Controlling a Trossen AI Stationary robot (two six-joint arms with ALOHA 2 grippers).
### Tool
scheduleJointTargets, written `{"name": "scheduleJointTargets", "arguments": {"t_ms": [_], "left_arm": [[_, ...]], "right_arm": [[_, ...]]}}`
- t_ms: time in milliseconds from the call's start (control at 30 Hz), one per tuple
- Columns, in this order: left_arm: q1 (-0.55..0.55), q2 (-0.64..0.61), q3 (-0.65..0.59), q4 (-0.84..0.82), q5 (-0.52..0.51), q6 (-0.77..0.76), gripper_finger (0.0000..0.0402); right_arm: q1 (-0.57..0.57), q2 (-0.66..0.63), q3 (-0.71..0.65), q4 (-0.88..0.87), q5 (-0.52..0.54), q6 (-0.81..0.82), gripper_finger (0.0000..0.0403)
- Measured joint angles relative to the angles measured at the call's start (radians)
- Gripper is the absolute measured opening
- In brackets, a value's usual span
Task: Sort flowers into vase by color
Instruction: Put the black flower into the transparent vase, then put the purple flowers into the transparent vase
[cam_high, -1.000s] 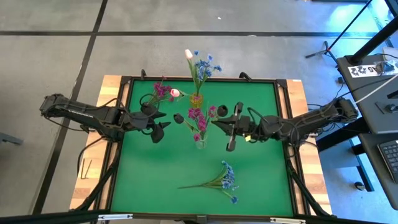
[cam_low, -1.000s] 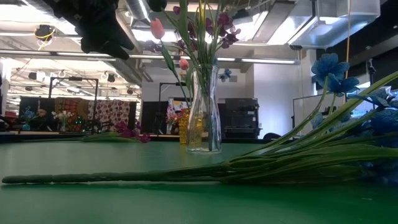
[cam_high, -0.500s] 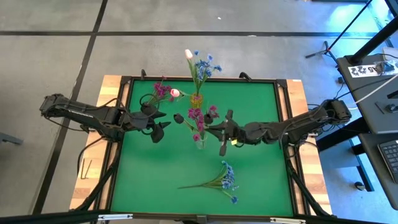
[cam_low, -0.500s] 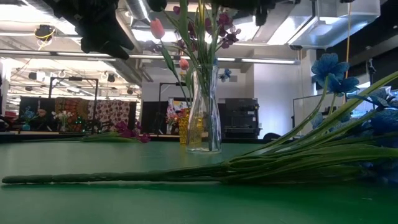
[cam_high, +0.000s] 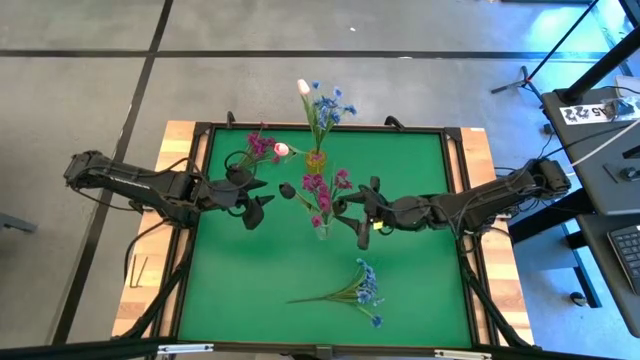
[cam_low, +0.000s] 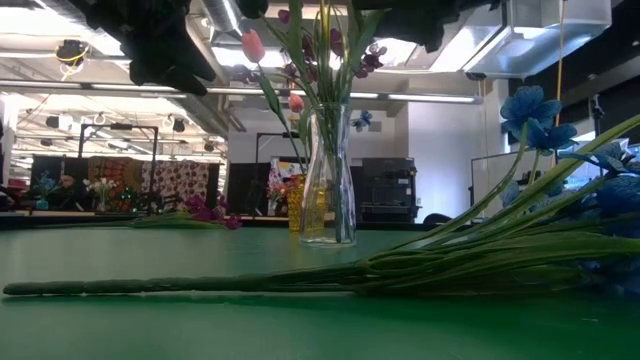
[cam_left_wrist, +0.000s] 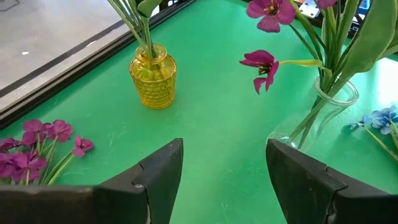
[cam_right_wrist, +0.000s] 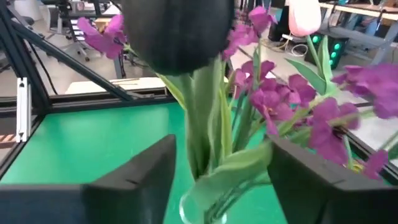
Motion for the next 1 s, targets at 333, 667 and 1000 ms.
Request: {"name": "scheduleJointTargets", "arguments": {"t_ms": [333, 667, 1000], "left_arm": [[0.049, 0.000, 0.000, -0.055, -0.101, 0.034, 0.0224], [0.404, 0.001, 0.000, -0.196, 0.058, 0.009, 0.0224], [0.636, 0.102, 0.000, -0.183, 0.184, 0.093, 0.0224]], "right_arm": [[0.001, -0.174, 0.000, -0.272, -0.051, 0.145, 0.0300], [0.001, -0.293, 0.000, -0.411, 0.014, 0.227, 0.0301], [0.001, -0.300, 0.000, -0.483, 0.059, 0.200, 0.0301]]}}
